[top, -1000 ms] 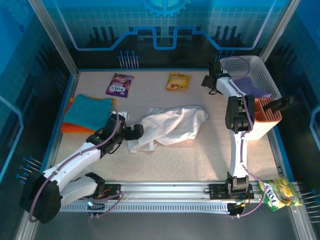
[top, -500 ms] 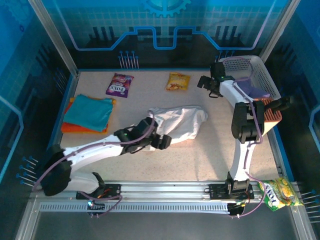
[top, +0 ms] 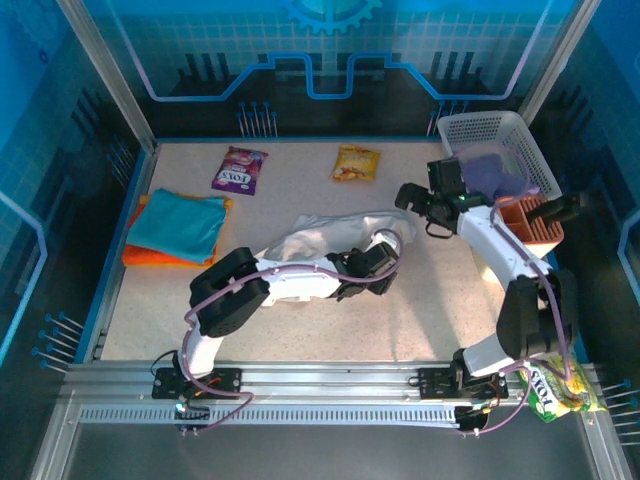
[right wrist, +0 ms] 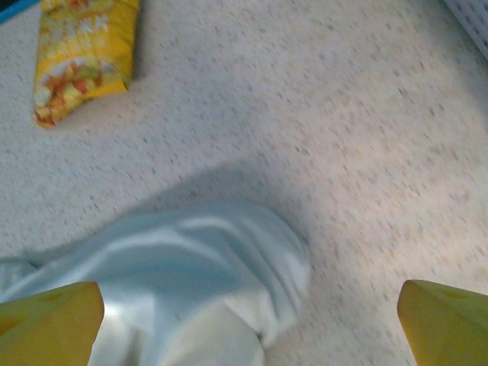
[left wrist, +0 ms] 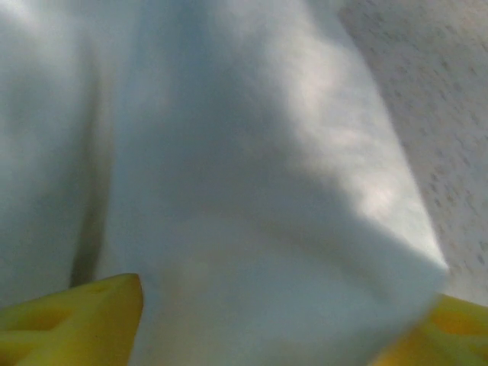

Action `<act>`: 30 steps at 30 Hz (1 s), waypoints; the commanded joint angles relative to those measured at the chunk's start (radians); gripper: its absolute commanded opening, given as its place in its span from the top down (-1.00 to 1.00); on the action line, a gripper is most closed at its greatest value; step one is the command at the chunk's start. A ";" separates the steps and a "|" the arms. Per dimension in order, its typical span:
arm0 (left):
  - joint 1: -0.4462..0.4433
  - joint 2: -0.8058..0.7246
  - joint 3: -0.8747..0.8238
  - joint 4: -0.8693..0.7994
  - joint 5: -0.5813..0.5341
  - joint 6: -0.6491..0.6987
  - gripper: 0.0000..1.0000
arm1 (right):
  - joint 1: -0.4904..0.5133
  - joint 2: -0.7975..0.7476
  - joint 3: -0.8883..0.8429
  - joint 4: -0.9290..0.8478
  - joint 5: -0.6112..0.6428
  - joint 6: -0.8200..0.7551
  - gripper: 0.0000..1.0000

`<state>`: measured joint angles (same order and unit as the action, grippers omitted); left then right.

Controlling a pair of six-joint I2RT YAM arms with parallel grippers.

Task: Fold and stack the t-shirts

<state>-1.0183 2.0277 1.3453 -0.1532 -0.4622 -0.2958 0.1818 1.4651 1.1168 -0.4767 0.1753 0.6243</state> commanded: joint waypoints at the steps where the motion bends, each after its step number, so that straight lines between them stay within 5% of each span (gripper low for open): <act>1: 0.024 -0.010 0.030 -0.029 -0.073 0.003 0.11 | -0.015 -0.077 -0.078 -0.036 0.012 0.023 -0.99; 3: 0.045 -0.051 0.012 -0.043 -0.032 0.021 0.60 | -0.018 -0.102 -0.125 -0.035 0.001 0.021 -0.99; 7: 0.107 -0.208 -0.068 -0.079 0.065 0.056 1.00 | -0.020 -0.126 -0.203 0.007 -0.067 0.020 -0.99; 18: 0.441 -0.612 -0.271 -0.178 0.546 0.034 1.00 | 0.042 -0.105 -0.336 0.205 -0.271 -0.024 -0.92; 24: 0.569 -0.666 -0.314 -0.199 0.654 0.022 1.00 | 0.149 -0.045 -0.348 0.341 -0.392 -0.089 -0.87; 30: 0.597 -0.682 -0.325 -0.178 0.680 -0.001 1.00 | 0.215 0.036 -0.334 0.393 -0.423 -0.106 -0.87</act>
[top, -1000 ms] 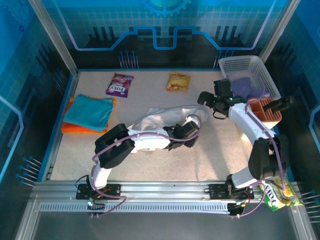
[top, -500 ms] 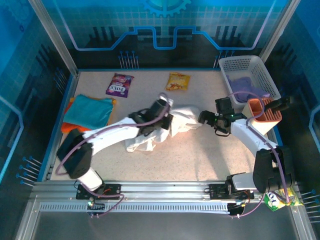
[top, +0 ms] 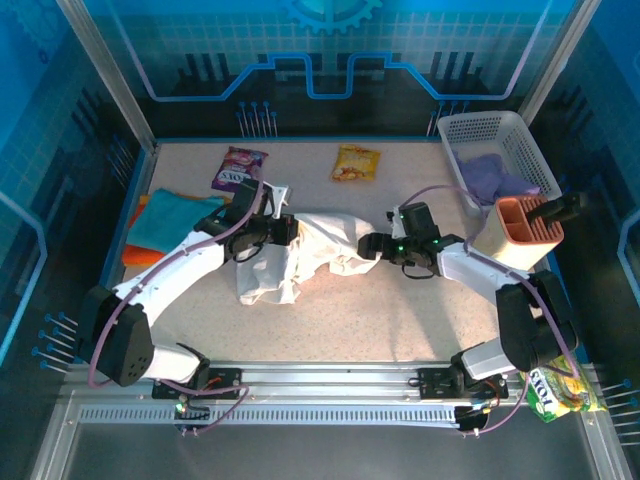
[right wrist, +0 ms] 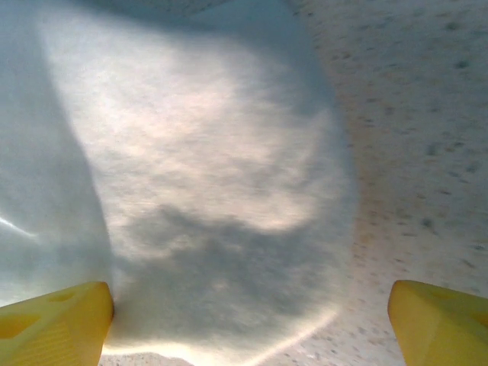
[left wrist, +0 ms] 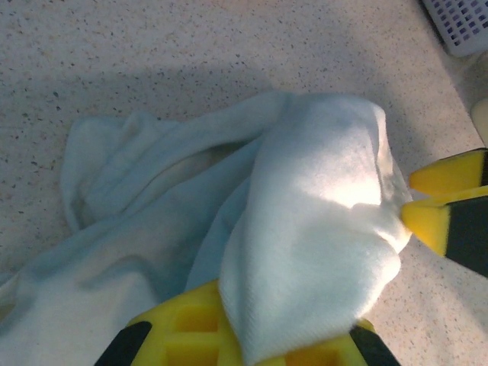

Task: Fold and stack the t-shirts

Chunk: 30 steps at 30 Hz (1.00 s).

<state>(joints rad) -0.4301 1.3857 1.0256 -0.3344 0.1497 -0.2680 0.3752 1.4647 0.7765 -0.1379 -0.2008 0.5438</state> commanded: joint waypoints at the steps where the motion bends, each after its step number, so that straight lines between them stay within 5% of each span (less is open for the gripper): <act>1: 0.012 -0.037 -0.005 0.007 0.076 -0.034 1.00 | 0.026 0.050 0.010 0.059 -0.051 -0.024 -0.86; 4: 0.017 -0.031 0.007 0.009 0.090 -0.045 1.00 | 0.041 0.097 0.031 0.054 -0.031 -0.011 -0.63; 11: 0.022 -0.038 0.186 -0.116 0.068 -0.019 1.00 | -0.010 0.006 0.129 -0.093 0.122 -0.002 1.00; 18: 0.021 -0.057 0.379 -0.259 0.016 0.053 1.00 | -0.082 -0.100 0.276 -0.200 0.133 -0.076 1.00; 30: 0.025 -0.114 0.463 -0.346 -0.006 0.034 0.99 | -0.123 -0.052 0.464 -0.248 0.112 -0.098 1.00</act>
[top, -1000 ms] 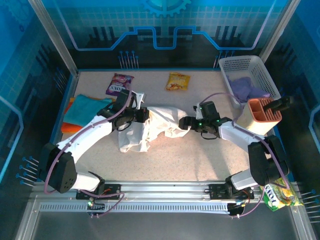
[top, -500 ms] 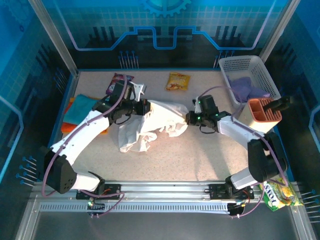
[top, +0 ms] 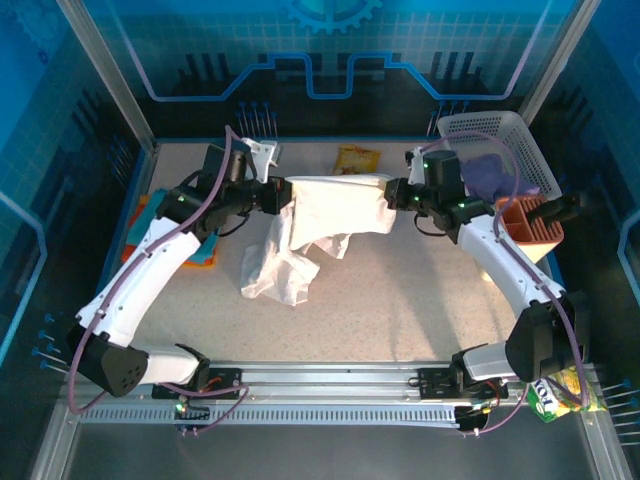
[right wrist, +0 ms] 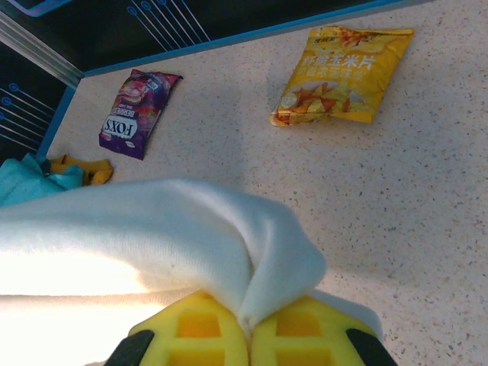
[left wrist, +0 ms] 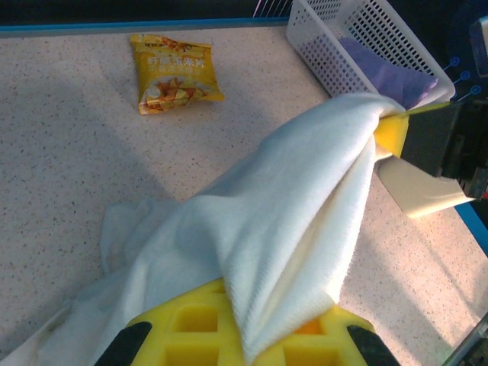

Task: Fold and stack the t-shirts

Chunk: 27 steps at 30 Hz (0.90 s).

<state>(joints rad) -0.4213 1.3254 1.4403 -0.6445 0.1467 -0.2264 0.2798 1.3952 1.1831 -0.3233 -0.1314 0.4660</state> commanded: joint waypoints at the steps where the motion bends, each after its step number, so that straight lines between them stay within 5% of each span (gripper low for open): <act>1: 0.015 -0.059 0.041 -0.031 0.022 -0.024 0.98 | -0.032 0.018 0.070 -0.078 0.049 -0.022 0.99; 7: -0.040 -0.109 -0.117 0.123 0.120 -0.177 0.96 | -0.095 0.018 0.117 -0.229 0.124 -0.042 0.93; 16: -0.372 0.023 -0.268 0.443 -0.070 -0.378 0.88 | -0.285 -0.003 0.050 -0.331 0.244 -0.040 0.78; 17: -0.400 0.071 -0.249 0.454 -0.082 -0.391 0.74 | -0.299 0.003 0.052 -0.344 0.258 -0.033 0.66; 21: -0.450 0.245 -0.117 0.342 -0.118 -0.368 -0.27 | -0.308 0.004 0.038 -0.341 0.202 -0.033 -0.52; 27: -0.400 0.185 -0.190 0.247 -0.143 -0.322 -0.54 | -0.261 -0.044 -0.011 -0.354 0.160 -0.058 -1.00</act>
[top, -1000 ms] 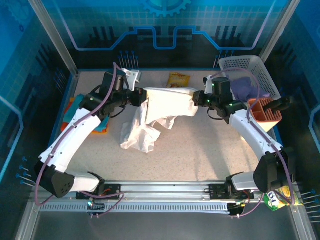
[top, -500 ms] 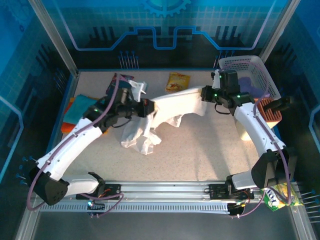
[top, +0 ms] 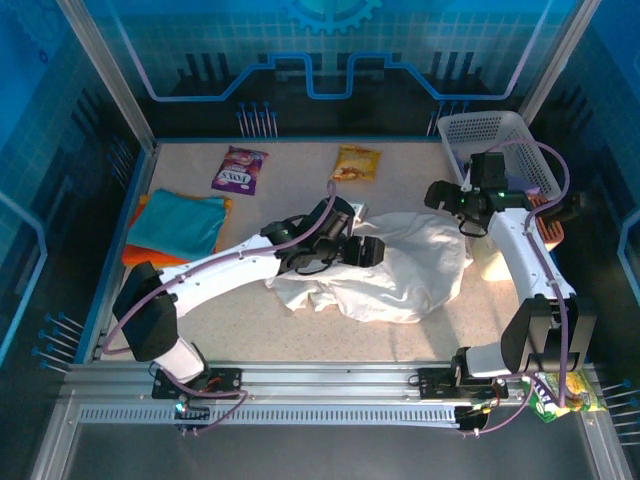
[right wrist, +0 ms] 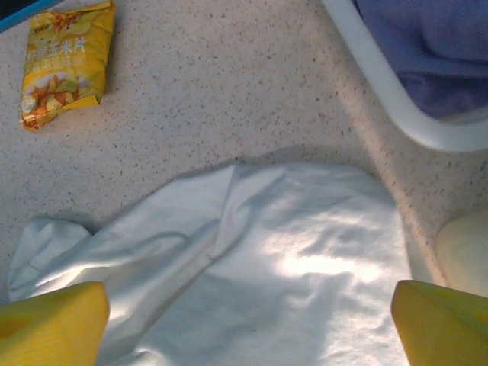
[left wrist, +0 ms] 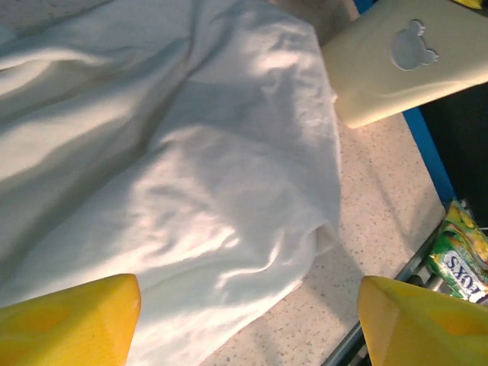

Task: Fold and stack the t-shirts

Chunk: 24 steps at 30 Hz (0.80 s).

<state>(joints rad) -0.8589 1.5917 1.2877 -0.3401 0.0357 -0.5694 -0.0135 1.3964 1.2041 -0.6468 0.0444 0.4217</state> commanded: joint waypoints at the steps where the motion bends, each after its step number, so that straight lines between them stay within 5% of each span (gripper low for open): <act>1: 0.062 -0.106 -0.072 -0.065 -0.008 0.014 -0.54 | 0.051 -0.051 -0.044 -0.030 -0.020 -0.020 -1.00; 6: 0.181 -0.269 -0.289 -0.158 0.045 -0.011 -0.43 | 0.149 -0.049 -0.112 -0.058 0.003 -0.031 -0.99; 11: 0.192 -0.363 -0.473 -0.166 0.081 -0.091 -0.41 | 0.211 0.006 -0.203 -0.006 -0.011 -0.004 -0.99; 18: 0.169 -0.351 -0.639 -0.018 0.063 -0.233 -0.56 | 0.319 0.141 -0.165 0.024 0.010 0.038 -1.00; 24: 0.166 -0.248 -0.627 0.002 0.068 -0.248 -0.39 | 0.342 0.202 -0.143 0.019 0.039 0.077 -0.98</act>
<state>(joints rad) -0.6857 1.2999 0.6498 -0.3756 0.1009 -0.7853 0.3161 1.5787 1.0267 -0.6270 0.0528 0.4629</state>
